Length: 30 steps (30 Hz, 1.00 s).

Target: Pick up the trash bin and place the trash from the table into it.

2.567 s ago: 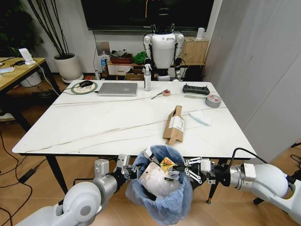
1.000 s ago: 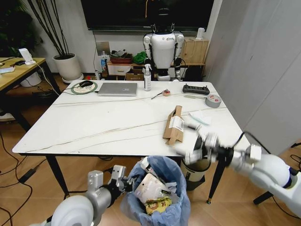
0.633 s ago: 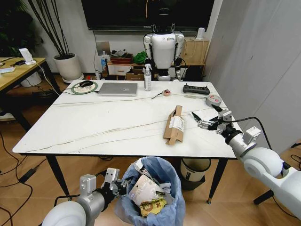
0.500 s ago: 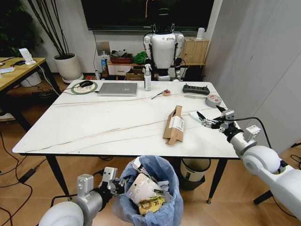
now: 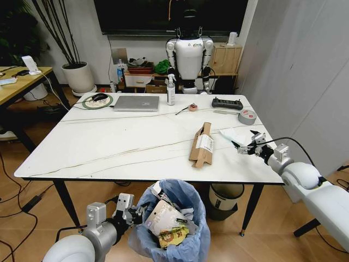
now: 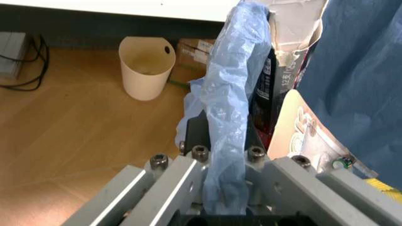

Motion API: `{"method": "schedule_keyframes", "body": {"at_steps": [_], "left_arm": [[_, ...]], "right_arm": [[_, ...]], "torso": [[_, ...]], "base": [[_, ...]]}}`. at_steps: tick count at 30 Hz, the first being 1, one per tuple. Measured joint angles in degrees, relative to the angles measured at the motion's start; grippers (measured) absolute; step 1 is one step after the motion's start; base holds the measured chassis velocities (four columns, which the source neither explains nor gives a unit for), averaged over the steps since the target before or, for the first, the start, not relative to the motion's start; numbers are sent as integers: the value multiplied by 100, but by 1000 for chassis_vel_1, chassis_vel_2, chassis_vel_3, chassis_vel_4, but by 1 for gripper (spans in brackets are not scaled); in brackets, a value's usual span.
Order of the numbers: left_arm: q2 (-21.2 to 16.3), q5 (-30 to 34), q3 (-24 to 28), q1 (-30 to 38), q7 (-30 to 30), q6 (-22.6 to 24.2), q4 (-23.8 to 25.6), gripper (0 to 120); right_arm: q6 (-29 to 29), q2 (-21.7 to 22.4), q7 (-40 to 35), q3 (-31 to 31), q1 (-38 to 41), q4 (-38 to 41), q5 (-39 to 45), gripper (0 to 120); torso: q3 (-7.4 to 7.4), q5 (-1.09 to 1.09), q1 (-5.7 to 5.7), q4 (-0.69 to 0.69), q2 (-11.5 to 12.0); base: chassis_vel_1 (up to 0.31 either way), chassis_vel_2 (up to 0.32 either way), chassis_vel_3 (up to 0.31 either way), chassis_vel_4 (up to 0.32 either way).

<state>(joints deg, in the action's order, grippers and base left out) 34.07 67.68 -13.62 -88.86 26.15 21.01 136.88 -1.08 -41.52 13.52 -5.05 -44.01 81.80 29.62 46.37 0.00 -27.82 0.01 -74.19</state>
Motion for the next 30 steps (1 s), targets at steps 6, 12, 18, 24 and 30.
{"method": "schedule_keyframes", "body": {"at_steps": [6, 12, 18, 24, 30], "left_arm": [[-23, 30, 30, 36, 6, 0, 5, 0], [-23, 41, 30, 47, 13, 0, 5, 0], [-16, 44, 37, 50, 17, 0, 4, 0], [-21, 48, 33, 45, 18, 0, -2, 0], [-14, 57, 37, 63, 18, 0, -34, 0]], "right_arm": [[66, -214, 202, 215, 388, -501, -90, 100], [212, -376, 319, 464, 666, -902, -130, 100], [302, -508, 399, 613, 816, -1291, -160, 100], [366, -592, 480, 639, 896, -1661, -171, 100], [383, -643, 507, 688, 986, -1802, -173, 98]], "torso": [[0, 0, 0, -1, 0], [0, 0, 0, 0, 0], [0, 0, 0, -1, 0], [0, -1, 0, -1, 0], [0, -1, 1, -1, 0]], "base": [[0, 0, 0, 0], [0, 0, 0, 0], [0, 0, 0, 0], [0, 0, 0, 0], [0, 0, 0, 0]]}}
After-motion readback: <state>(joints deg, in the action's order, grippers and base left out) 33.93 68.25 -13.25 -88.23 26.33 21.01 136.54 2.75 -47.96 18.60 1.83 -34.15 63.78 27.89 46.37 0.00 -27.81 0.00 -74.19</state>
